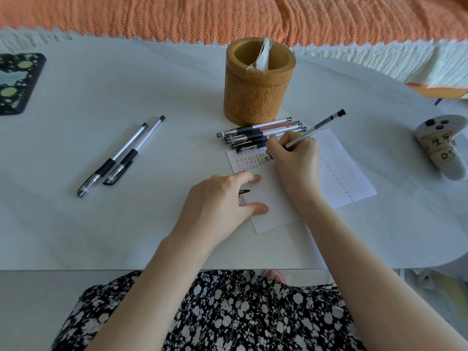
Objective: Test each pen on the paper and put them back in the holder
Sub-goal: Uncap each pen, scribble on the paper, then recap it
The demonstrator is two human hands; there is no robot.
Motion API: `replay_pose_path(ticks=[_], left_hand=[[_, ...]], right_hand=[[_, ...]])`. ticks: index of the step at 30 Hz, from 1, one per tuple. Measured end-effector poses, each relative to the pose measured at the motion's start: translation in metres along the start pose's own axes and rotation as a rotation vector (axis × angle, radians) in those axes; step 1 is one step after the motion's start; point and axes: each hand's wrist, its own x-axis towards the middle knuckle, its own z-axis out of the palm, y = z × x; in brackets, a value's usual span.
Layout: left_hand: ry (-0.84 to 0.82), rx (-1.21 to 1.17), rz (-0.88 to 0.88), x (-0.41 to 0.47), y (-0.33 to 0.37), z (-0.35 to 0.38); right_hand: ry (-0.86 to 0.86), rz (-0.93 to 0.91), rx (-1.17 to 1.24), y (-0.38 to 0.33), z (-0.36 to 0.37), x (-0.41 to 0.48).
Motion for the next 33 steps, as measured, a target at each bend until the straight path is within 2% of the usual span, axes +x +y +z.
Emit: replay_pose_path(ticks=[33], left_hand=[[0.022,0.002,0.012,0.0006,-0.0028,0.0031]], right_hand=[[-0.010,-0.025,-0.045,-0.0020,-0.0006,-0.0009]])
